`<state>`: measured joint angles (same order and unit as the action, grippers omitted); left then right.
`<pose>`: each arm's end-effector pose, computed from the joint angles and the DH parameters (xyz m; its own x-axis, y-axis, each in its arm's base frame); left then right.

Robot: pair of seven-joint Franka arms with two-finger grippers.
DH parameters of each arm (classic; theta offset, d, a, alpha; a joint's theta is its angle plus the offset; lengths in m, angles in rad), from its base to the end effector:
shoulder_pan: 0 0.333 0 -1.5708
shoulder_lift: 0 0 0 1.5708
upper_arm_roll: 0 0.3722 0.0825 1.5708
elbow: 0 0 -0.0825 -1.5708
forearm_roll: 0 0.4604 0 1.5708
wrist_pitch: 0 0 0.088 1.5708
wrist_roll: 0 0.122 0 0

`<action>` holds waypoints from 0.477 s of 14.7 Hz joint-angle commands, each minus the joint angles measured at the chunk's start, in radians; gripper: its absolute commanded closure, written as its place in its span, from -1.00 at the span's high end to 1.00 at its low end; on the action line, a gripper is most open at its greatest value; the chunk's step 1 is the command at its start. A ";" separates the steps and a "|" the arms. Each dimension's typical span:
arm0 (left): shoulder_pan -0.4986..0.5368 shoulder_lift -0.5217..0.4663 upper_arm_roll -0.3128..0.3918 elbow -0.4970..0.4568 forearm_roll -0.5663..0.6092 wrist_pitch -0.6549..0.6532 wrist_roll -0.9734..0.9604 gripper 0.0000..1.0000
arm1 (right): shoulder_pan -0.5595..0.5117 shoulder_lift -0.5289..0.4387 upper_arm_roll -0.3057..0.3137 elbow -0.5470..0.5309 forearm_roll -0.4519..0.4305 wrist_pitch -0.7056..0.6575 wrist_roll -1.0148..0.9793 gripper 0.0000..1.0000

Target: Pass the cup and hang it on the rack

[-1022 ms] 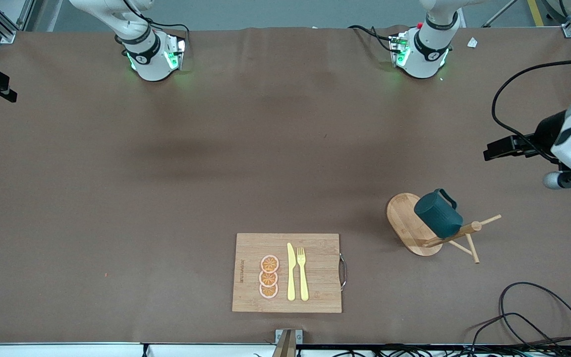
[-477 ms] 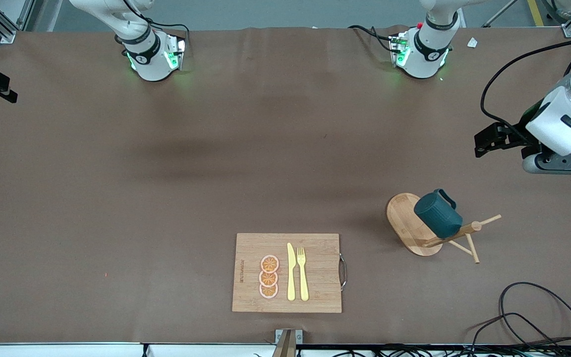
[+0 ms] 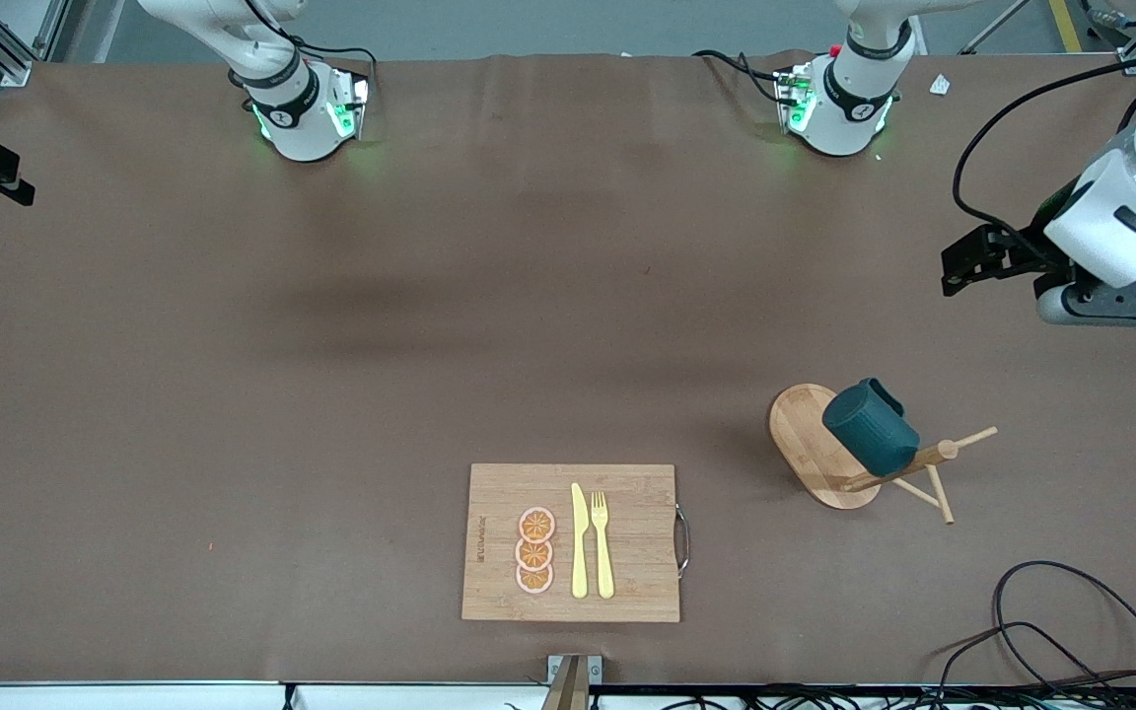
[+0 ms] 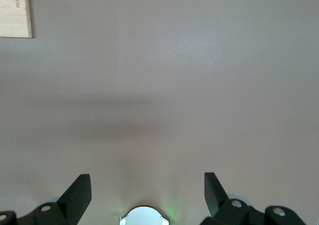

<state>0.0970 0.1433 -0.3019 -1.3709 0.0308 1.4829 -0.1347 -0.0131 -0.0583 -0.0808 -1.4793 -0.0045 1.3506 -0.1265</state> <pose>0.6618 -0.1165 0.6772 0.9975 -0.0655 -0.0263 -0.0653 -0.9978 0.0083 0.5801 -0.0571 0.7317 0.9970 0.0323 -0.0699 0.0317 -0.9995 -0.0092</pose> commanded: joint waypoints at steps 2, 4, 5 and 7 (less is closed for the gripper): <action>-0.115 -0.079 0.147 -0.077 -0.009 0.023 0.027 1.00 | -0.007 -0.025 0.007 -0.027 0.009 0.012 0.004 1.00; -0.120 -0.093 0.165 -0.086 -0.014 0.023 0.032 1.00 | -0.007 -0.025 0.007 -0.029 0.009 0.013 0.004 1.00; -0.125 -0.117 0.188 -0.120 -0.025 0.033 0.030 1.00 | -0.007 -0.025 0.007 -0.027 0.009 0.013 0.004 1.00; -0.137 -0.235 0.208 -0.300 -0.037 0.170 0.030 1.00 | -0.007 -0.023 0.007 -0.029 0.011 0.012 0.005 1.00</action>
<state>-0.0241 0.0480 -0.1244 -1.4733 0.0146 1.5344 -0.1209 -0.0131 -0.0583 -0.0801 -1.4796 -0.0042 1.3515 -0.1266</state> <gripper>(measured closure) 0.000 0.000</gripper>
